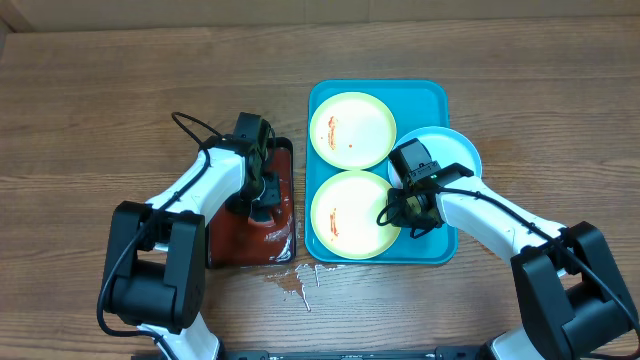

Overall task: Clean dirty plates on tray and stack at the side
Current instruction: 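Lift the sponge with the left gripper and move it onto the front yellow plate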

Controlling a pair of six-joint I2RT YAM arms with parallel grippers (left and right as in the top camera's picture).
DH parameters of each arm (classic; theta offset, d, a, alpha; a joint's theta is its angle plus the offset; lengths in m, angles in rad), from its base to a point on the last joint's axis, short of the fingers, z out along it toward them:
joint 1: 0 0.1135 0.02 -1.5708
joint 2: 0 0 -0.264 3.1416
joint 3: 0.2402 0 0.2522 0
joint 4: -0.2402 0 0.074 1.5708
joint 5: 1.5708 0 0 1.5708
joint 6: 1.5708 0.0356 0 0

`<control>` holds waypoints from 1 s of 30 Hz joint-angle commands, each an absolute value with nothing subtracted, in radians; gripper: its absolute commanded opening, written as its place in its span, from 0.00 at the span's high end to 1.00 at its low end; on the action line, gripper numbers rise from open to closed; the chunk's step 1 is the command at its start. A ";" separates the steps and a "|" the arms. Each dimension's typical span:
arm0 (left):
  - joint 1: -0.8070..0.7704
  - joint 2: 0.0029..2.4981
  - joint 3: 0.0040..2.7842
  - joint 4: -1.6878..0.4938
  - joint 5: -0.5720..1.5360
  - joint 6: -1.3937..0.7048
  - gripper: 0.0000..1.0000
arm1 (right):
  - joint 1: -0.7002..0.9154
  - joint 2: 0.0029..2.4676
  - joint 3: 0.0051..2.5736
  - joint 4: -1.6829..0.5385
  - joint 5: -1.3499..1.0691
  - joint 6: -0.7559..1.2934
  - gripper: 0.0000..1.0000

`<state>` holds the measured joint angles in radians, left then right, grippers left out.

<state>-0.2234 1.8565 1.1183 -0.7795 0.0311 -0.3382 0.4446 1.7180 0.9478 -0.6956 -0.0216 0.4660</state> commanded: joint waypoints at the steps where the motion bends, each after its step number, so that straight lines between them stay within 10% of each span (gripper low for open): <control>1: -0.229 1.861 1.083 -0.782 0.015 -0.348 0.96 | 0.438 1.730 0.942 -0.697 -0.005 0.464 0.77; 17: -0.230 1.860 1.515 -1.201 0.050 -0.337 0.96 | 0.438 1.730 0.942 -0.702 -0.005 0.464 0.80; 30: -0.459 1.880 1.539 -1.020 0.288 -0.451 0.96 | 0.438 1.730 0.942 -0.700 -0.005 0.464 0.81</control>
